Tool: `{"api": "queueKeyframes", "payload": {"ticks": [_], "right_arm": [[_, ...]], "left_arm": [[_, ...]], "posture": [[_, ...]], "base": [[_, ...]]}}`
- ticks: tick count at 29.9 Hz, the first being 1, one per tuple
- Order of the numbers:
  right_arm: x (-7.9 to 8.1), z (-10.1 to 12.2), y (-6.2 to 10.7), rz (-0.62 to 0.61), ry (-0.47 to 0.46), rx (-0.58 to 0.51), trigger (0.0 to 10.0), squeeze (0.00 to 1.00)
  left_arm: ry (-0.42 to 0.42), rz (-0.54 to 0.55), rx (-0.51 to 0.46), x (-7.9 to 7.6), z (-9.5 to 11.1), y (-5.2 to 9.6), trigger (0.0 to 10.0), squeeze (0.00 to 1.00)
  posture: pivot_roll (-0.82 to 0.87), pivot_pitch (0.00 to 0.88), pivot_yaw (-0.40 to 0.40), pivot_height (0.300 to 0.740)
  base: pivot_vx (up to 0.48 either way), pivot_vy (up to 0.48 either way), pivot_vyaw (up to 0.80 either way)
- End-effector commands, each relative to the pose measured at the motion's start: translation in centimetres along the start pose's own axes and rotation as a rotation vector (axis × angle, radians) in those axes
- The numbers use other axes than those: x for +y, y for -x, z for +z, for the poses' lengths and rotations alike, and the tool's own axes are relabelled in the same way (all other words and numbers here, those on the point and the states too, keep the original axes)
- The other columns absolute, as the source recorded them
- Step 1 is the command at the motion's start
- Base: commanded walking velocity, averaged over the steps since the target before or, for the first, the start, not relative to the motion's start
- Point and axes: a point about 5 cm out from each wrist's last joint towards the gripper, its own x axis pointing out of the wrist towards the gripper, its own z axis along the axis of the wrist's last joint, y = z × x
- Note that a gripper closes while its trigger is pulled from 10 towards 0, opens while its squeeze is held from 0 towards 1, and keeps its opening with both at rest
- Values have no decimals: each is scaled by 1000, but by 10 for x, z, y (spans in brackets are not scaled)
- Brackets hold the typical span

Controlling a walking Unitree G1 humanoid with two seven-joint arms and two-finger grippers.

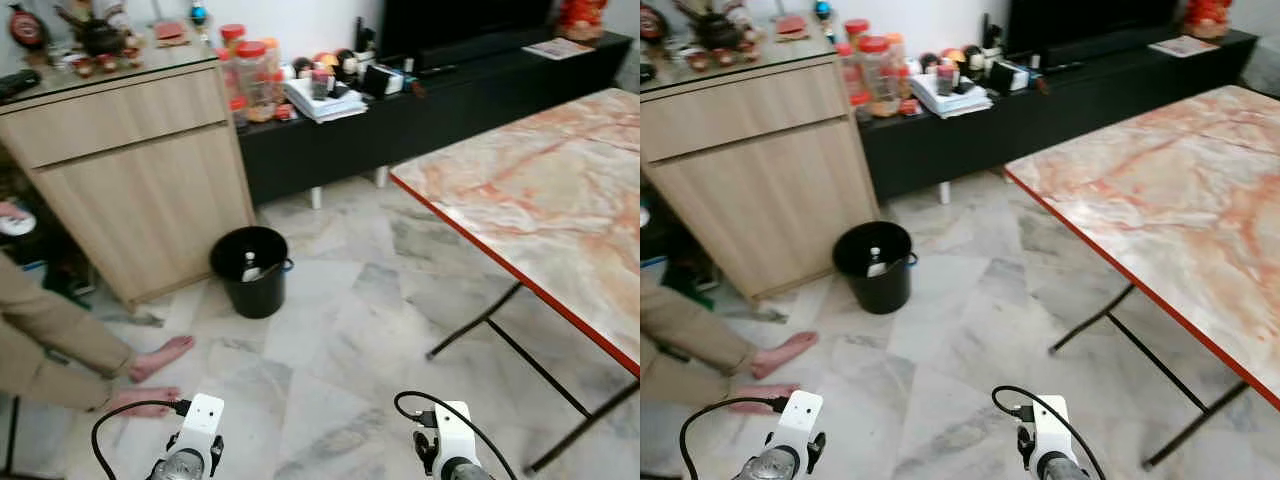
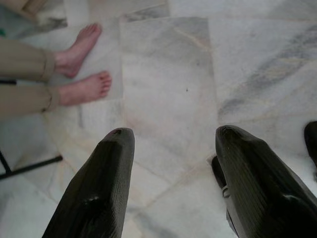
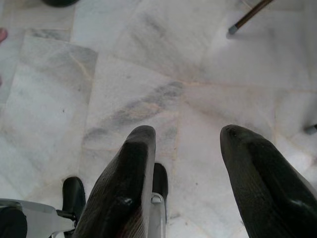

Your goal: Picking trash to rubbish bin

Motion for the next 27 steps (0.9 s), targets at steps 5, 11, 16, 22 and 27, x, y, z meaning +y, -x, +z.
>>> {"api": "queueKeyframes", "payload": {"ticks": [5, 11, 16, 22, 27], "right_arm": [[3, 1, -1, -5, -19, -3, 10000, 0], [1, -2, 0, -14, -24, 4, 10000, 0], [0, -2, 0, -20, -25, 4, 10000, 0], [-2, -2, 0, -25, -29, 4, 10000, 0], [-2, -1, 0, -28, -31, 3, 10000, 0]], "left_arm": [[-83, 20, 14, 4, -3, 0, 10000, 0], [-83, 16, 19, 5, -5, 1, 10000, 0], [-77, 12, 16, 4, -5, 1, 10000, 0], [-70, 10, 13, 4, -4, 1, 10000, 0], [-74, 5, 9, 3, -4, 1, 10000, 0]], "posture": [[25, 8, 42, 740], [26, 17, 42, 740], [27, 21, 41, 740], [28, 27, 40, 740], [29, 27, 42, 740]], "base": [[0, -315, -771], [0, -480, -769], [0, 0, -769], [0, 0, -770], [0, 0, -769]]}}
